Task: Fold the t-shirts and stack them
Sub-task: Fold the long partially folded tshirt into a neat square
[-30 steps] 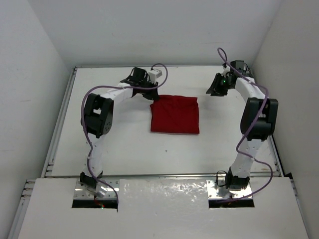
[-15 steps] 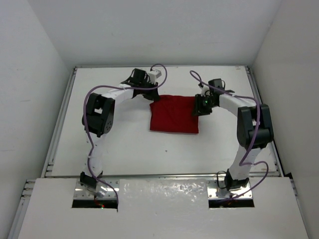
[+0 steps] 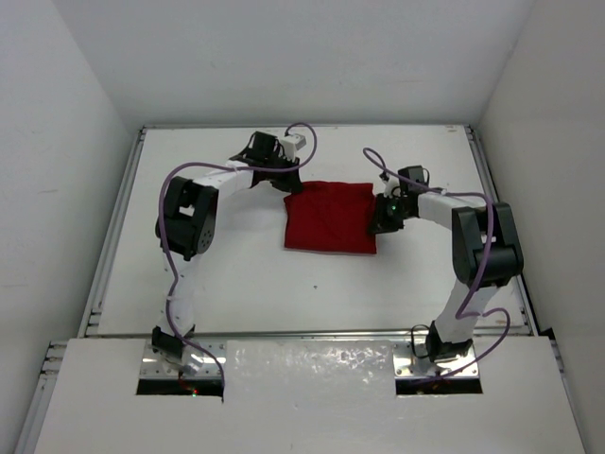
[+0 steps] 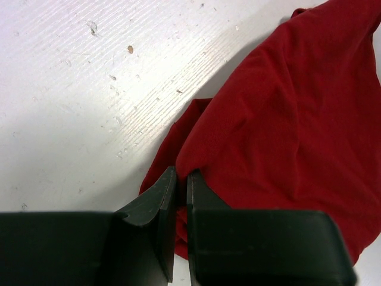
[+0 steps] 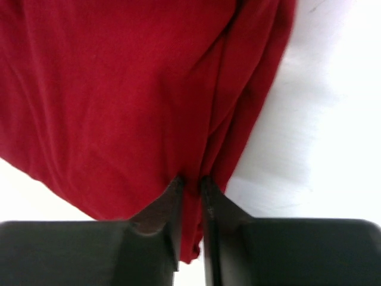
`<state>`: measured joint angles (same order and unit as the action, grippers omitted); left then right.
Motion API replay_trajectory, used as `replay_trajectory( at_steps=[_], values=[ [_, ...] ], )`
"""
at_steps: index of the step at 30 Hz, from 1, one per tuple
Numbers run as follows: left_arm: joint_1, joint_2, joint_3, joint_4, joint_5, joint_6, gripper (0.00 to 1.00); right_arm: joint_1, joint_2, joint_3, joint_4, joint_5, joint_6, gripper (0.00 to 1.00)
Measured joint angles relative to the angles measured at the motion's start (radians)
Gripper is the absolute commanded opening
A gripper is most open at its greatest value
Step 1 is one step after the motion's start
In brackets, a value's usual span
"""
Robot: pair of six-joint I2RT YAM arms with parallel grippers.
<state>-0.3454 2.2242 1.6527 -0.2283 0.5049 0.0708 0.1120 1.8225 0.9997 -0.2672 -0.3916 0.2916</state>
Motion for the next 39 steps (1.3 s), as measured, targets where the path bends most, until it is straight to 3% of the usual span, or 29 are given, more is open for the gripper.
replay_trajectory(
  at_steps=[4, 21, 24, 25, 27, 35, 39],
  values=[
    [0.0, 0.0, 0.0, 0.0, 0.0, 0.002, 0.0, -0.001, 0.009, -0.003, 0.006, -0.029, 0.015, 0.0],
    [0.047, 0.0, -0.006, -0.008, 0.017, 0.037, 0.0, -0.09, -0.109, -0.166, 0.071, -0.056, 0.079, 0.0],
    [0.048, 0.0, -0.005, -0.015, 0.04, 0.042, 0.0, -0.089, -0.109, -0.166, 0.085, -0.059, 0.084, 0.17],
    [0.048, 0.0, -0.005, -0.018, 0.051, 0.045, 0.0, -0.089, -0.109, -0.163, 0.089, -0.061, 0.084, 0.3],
    [0.048, 0.0, -0.005, -0.022, 0.065, 0.048, 0.0, -0.089, -0.105, -0.14, 0.089, -0.063, 0.077, 0.38],
    [0.048, 0.003, -0.003, -0.024, 0.089, 0.049, 0.0, -0.08, 0.106, 0.283, 0.125, -0.061, 0.059, 0.37],
    [0.048, 0.004, 0.003, -0.024, 0.087, 0.049, 0.0, -0.06, 0.216, 0.417, 0.124, -0.054, 0.045, 0.38]
  ],
)
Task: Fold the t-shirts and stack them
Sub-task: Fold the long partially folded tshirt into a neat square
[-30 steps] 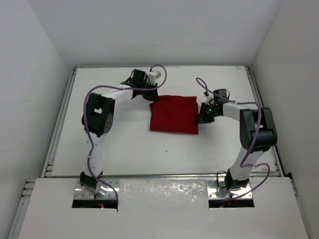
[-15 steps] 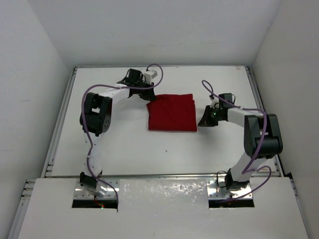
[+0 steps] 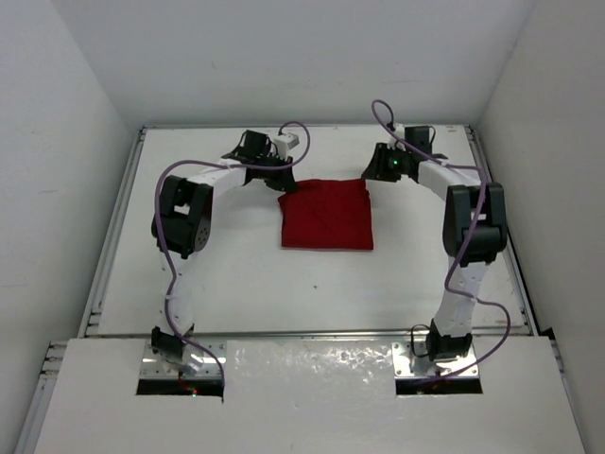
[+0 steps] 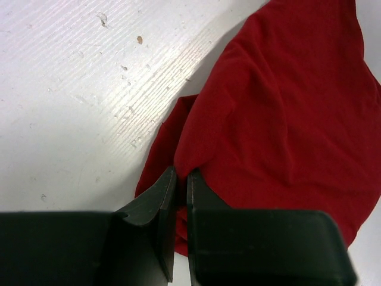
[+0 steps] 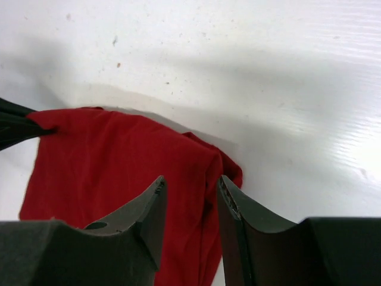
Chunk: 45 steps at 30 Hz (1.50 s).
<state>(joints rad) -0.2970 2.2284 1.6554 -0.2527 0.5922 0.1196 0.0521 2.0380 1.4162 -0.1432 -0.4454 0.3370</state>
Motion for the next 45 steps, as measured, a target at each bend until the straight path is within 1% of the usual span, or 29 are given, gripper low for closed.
replay_trajectory(
  at_steps=[1, 3, 5, 6, 8, 9, 10, 16, 17, 22, 23, 24, 25, 26, 27, 29, 30, 31, 34, 36, 38, 39, 40, 42, 43, 45],
  values=[
    [0.0, 0.0, 0.001, 0.0, 0.0, 0.0, 0.0, 0.006, 0.025, 0.018, -0.001, 0.0, -0.002, 0.38],
    [0.0, 0.002, 0.003, 0.001, 0.0, 0.0, 0.0, 0.017, 0.064, 0.038, -0.01, 0.001, -0.002, 0.35],
    [0.0, 0.007, 0.008, 0.001, 0.0, -0.001, 0.0, 0.026, 0.098, 0.05, -0.024, 0.0, -0.002, 0.28],
    [0.0, 0.011, 0.013, 0.001, 0.0, -0.001, 0.0, 0.029, 0.115, 0.059, -0.031, 0.001, -0.002, 0.2],
    [0.0, 0.023, 0.023, 0.001, 0.0, -0.001, 0.0, 0.03, 0.152, 0.093, -0.045, 0.0, 0.001, 0.12],
    [0.0, 0.03, 0.031, 0.0, 0.0, -0.001, 0.0, 0.03, 0.167, 0.11, -0.046, 0.002, 0.006, 0.04],
    [0.001, 0.035, 0.037, -0.002, 0.0, -0.001, 0.0, 0.03, 0.173, 0.119, -0.043, 0.002, 0.009, 0.01],
    [0.012, 0.077, 0.096, -0.017, -0.011, -0.017, 0.0, 0.026, 0.176, 0.124, -0.008, 0.034, 0.052, 0.0],
    [0.015, 0.083, 0.103, -0.017, -0.012, -0.019, 0.0, 0.026, 0.177, 0.124, -0.002, 0.043, 0.061, 0.03],
    [0.027, 0.1, 0.105, -0.026, -0.021, -0.027, 0.0, 0.022, 0.186, 0.146, 0.003, 0.049, 0.076, 0.07],
    [0.028, 0.101, 0.105, -0.03, -0.024, -0.029, 0.0, 0.022, 0.189, 0.154, 0.003, 0.054, 0.077, 0.11],
    [0.028, 0.101, 0.105, -0.031, -0.027, -0.032, 0.1, 0.022, 0.191, 0.159, 0.003, 0.062, 0.077, 0.17],
    [0.029, 0.101, 0.107, -0.032, -0.03, -0.035, 0.21, 0.022, 0.191, 0.159, 0.003, 0.072, 0.079, 0.25],
    [0.029, 0.101, 0.114, -0.037, -0.034, -0.04, 0.88, 0.021, 0.191, 0.161, 0.0, 0.081, 0.078, 0.36],
    [0.029, 0.104, 0.124, -0.043, -0.04, -0.037, 0.99, 0.021, 0.192, 0.163, -0.003, 0.087, 0.077, 0.38],
    [0.029, 0.115, 0.161, -0.059, -0.053, -0.054, 1.0, 0.018, 0.199, 0.175, -0.022, 0.1, 0.068, 0.41],
    [0.031, 0.122, 0.182, -0.066, -0.06, -0.054, 1.0, 0.017, 0.203, 0.183, -0.03, 0.104, 0.064, 0.46],
    [0.032, 0.126, 0.201, -0.072, -0.066, -0.057, 1.0, 0.016, 0.204, 0.192, -0.041, 0.107, 0.061, 0.47],
    [0.047, 0.135, 0.273, -0.096, -0.08, -0.075, 1.0, 0.016, 0.204, 0.222, -0.075, 0.131, 0.047, 0.49],
    [0.068, 0.135, 0.325, -0.097, -0.084, -0.101, 1.0, 0.016, 0.201, 0.246, -0.1, 0.156, 0.035, 0.48],
    [0.091, 0.131, 0.36, -0.087, -0.093, -0.115, 1.0, 0.016, 0.187, 0.256, -0.122, 0.187, 0.025, 0.41],
    [0.102, 0.121, 0.362, -0.088, -0.099, -0.117, 1.0, 0.016, 0.173, 0.256, -0.14, 0.206, 0.021, 0.34],
    [0.109, 0.107, 0.359, -0.094, -0.102, -0.118, 1.0, 0.018, 0.154, 0.253, -0.158, 0.224, 0.018, 0.17],
    [0.122, 0.066, 0.333, -0.097, -0.108, -0.108, 1.0, 0.026, 0.093, 0.212, -0.156, 0.253, 0.016, 0.05],
    [0.123, 0.024, 0.291, -0.096, -0.108, -0.094, 0.99, 0.032, 0.054, 0.181, -0.151, 0.259, 0.021, 0.0],
    [0.105, -0.04, 0.228, -0.103, -0.093, -0.07, 0.92, 0.053, -0.033, 0.093, -0.092, 0.25, 0.044, 0.0]
  ],
)
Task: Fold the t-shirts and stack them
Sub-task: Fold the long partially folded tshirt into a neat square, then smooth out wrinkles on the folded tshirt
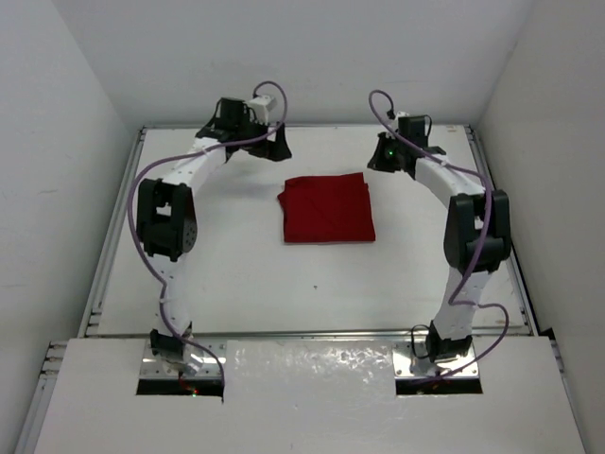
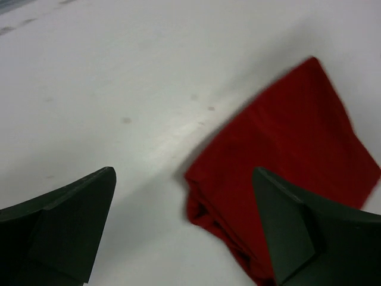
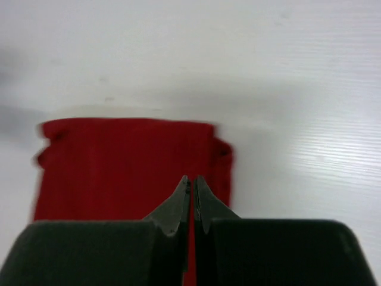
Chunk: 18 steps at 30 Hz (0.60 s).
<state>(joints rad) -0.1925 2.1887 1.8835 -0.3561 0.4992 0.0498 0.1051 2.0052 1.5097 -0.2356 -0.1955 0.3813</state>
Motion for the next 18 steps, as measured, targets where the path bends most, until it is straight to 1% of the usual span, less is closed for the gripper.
replay_trajectory(
  at_steps=[1, 2, 3, 4, 5, 8, 10, 13, 18],
  values=[
    [-0.021, -0.035, -0.035, 0.001, 0.017, 0.012, 0.85, 0.014, -0.037, -0.041, 0.035, -0.015, 0.016, 0.0],
    [-0.047, -0.059, -0.063, 0.005, 0.035, 0.021, 0.6, 0.029, -0.064, -0.076, 0.078, -0.035, 0.041, 0.0],
    [-0.079, -0.076, -0.084, 0.006, 0.058, 0.023, 0.44, 0.04, -0.076, -0.097, 0.117, -0.054, 0.063, 0.0],
    [-0.11, -0.08, -0.092, 0.009, 0.076, 0.026, 0.19, 0.055, -0.078, -0.11, 0.155, -0.072, 0.085, 0.0],
    [-0.137, -0.073, -0.092, 0.009, 0.094, 0.033, 0.0, 0.069, -0.071, -0.114, 0.182, -0.085, 0.106, 0.0],
    [-0.214, -0.022, -0.089, 0.001, 0.129, 0.06, 0.0, 0.084, -0.026, -0.114, 0.228, -0.104, 0.154, 0.0],
    [-0.23, 0.022, -0.088, -0.025, 0.126, 0.076, 0.0, 0.08, 0.012, -0.114, 0.254, -0.106, 0.182, 0.0],
    [-0.22, 0.095, -0.08, -0.053, 0.083, 0.098, 0.06, 0.074, 0.077, -0.115, 0.285, -0.106, 0.226, 0.0],
    [-0.189, 0.149, -0.08, -0.01, -0.001, 0.09, 0.06, 0.068, 0.149, -0.137, 0.322, -0.083, 0.269, 0.0]
  ],
)
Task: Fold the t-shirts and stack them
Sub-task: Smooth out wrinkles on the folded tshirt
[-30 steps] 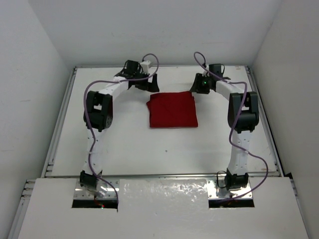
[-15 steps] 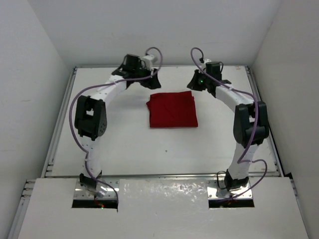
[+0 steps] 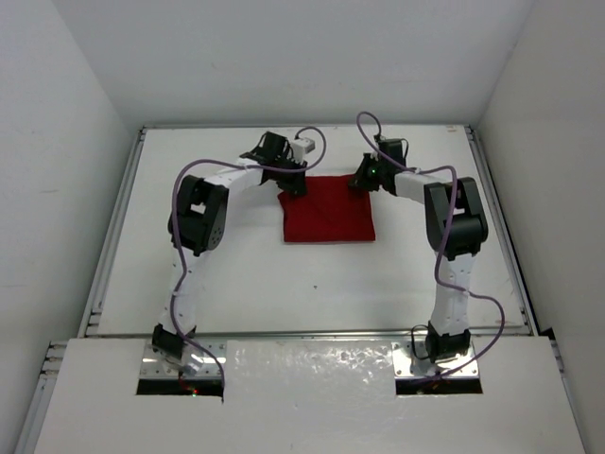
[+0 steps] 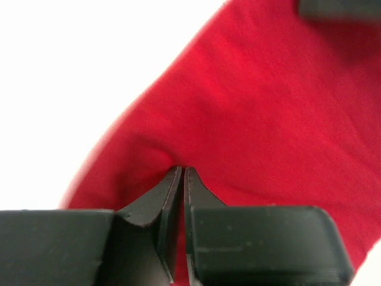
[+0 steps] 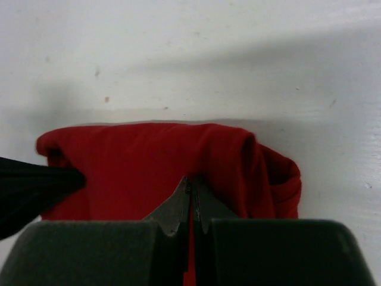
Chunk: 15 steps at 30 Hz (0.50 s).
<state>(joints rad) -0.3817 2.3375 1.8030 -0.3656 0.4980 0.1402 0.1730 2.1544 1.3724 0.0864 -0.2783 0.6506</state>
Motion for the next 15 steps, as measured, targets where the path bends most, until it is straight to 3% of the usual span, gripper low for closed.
replay_trajectory(
  at_steps=[15],
  values=[
    [0.098, 0.093, 0.071, 0.19, -0.157, -0.044, 0.06, -0.014, 0.038, -0.034, 0.055, 0.018, 0.003, 0.0]
  ],
)
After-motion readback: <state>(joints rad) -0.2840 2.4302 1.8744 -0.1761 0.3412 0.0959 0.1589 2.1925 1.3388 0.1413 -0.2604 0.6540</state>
